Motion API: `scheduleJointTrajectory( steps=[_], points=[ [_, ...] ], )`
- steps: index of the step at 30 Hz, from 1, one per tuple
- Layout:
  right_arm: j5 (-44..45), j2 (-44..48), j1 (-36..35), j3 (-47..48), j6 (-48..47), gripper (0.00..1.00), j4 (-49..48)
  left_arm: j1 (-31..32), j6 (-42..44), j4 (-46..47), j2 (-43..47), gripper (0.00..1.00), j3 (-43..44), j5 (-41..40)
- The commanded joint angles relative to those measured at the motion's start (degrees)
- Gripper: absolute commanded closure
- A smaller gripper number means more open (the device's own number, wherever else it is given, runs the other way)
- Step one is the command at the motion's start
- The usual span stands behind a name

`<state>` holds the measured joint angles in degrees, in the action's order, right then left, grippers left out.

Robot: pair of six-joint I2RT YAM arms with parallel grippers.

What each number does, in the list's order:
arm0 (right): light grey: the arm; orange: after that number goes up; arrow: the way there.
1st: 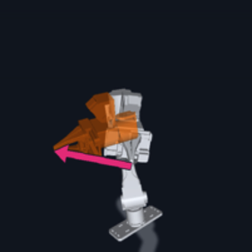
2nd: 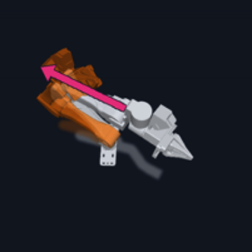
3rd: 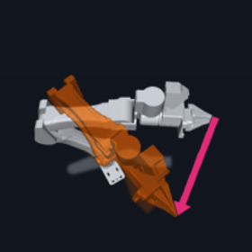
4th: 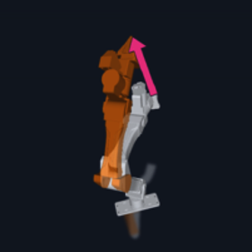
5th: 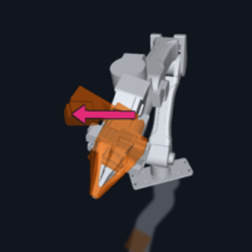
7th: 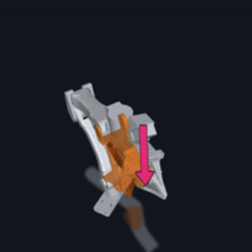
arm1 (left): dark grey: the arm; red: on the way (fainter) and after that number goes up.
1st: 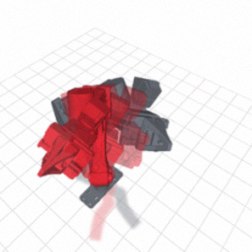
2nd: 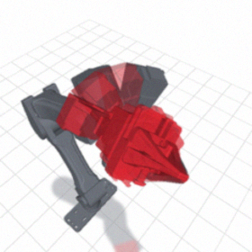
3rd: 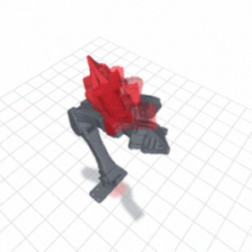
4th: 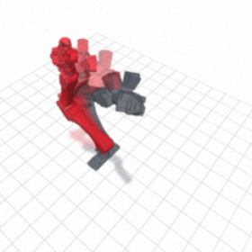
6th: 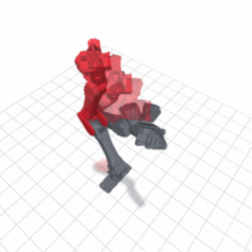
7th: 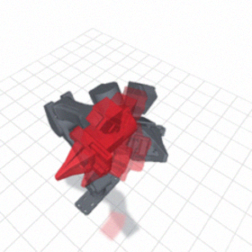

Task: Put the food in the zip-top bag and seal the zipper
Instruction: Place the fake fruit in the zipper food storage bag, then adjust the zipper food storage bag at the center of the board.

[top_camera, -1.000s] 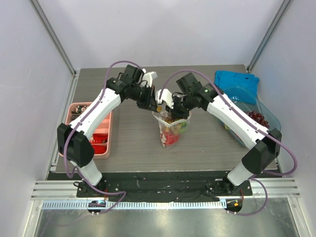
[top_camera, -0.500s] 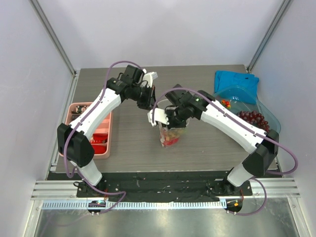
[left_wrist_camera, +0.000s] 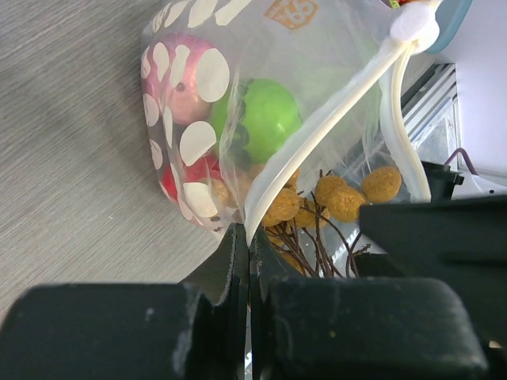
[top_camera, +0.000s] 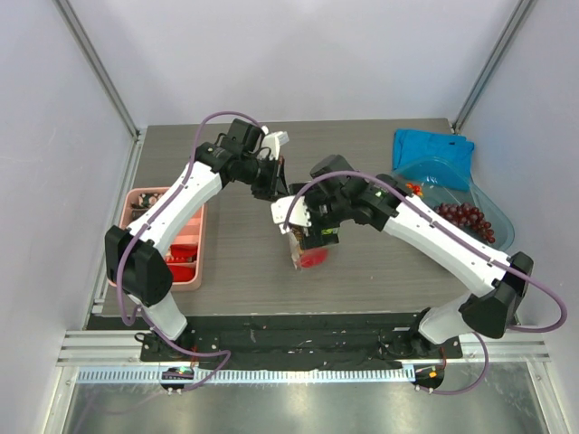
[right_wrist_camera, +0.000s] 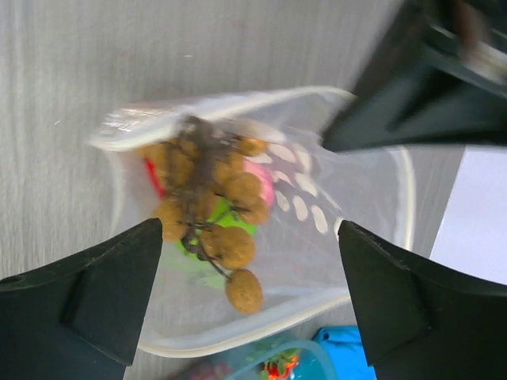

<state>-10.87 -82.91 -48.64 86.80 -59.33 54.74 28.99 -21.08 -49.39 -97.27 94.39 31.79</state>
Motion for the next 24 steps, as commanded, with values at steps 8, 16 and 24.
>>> scheduleJointTrajectory(
  steps=[8,16,24],
  points=[
    [-10.8,2.6,19.1,8.4,31.5,0.12,-5.4,0.1,-0.8,4.8,3.1,0.99,0.4,1.5],
    [-22.6,-0.6,23.3,4.3,44.8,0.27,-2.7,0.1,-0.9,4.5,3.1,0.99,0.9,1.3],
    [-25.7,-2.9,23.4,2.2,44.6,0.59,0.1,0.1,-0.4,3.8,3.8,0.99,0.4,0.7]
  ],
)
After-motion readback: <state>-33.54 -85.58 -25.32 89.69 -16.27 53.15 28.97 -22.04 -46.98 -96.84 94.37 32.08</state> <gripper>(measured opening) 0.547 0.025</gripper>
